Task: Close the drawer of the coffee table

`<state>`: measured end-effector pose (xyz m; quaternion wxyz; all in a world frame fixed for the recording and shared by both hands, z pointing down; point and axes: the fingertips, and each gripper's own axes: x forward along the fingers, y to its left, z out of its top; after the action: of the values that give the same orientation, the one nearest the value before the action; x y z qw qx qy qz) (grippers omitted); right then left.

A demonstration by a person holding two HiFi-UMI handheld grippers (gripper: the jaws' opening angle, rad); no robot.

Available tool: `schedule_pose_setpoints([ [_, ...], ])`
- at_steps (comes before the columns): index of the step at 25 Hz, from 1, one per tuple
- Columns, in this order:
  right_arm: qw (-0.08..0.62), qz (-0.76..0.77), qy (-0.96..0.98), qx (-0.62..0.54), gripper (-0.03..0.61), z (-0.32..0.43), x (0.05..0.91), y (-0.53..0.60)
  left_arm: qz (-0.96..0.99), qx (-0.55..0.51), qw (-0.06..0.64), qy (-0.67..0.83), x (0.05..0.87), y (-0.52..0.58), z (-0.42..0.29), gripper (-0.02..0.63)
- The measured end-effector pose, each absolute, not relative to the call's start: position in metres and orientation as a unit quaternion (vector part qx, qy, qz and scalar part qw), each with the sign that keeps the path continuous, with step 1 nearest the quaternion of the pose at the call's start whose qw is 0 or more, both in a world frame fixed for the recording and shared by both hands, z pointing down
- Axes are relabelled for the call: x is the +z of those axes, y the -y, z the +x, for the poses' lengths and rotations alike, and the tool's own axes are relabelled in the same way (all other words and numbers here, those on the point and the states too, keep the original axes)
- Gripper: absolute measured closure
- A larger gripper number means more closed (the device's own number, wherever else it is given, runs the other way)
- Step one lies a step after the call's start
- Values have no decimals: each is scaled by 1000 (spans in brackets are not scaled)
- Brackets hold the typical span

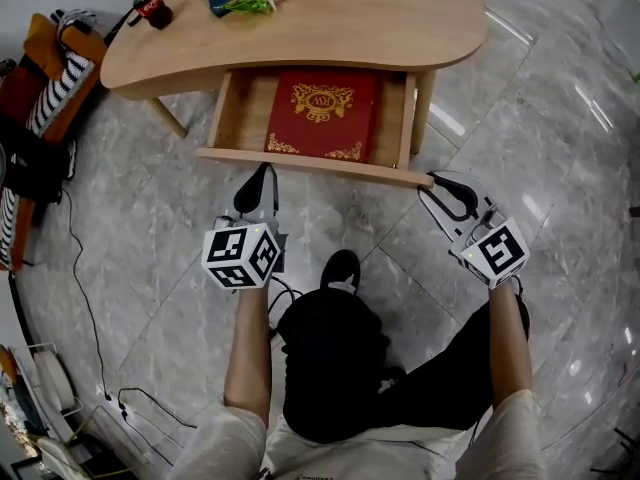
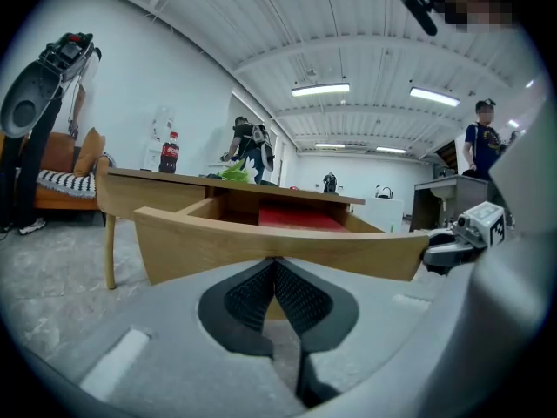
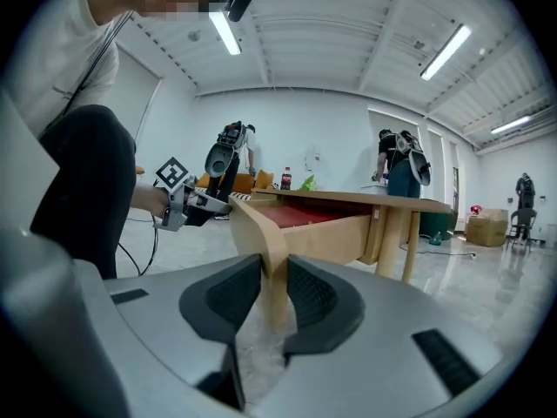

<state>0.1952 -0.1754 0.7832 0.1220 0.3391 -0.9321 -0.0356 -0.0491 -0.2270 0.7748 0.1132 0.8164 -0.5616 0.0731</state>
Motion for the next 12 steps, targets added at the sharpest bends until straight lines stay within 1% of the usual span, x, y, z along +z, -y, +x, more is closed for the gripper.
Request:
schedule_pose_setpoints([
  [4, 129, 330, 935, -30, 477, 195, 783, 174, 819, 61, 125, 557, 775, 226, -49, 604],
  [9, 73, 343, 936, -6, 477, 200, 765, 177, 822, 33, 120, 556, 756, 230, -47, 604],
  [12, 56, 346, 937, 0, 477, 203, 758, 178, 827, 33, 113, 550, 749, 232, -44, 604],
])
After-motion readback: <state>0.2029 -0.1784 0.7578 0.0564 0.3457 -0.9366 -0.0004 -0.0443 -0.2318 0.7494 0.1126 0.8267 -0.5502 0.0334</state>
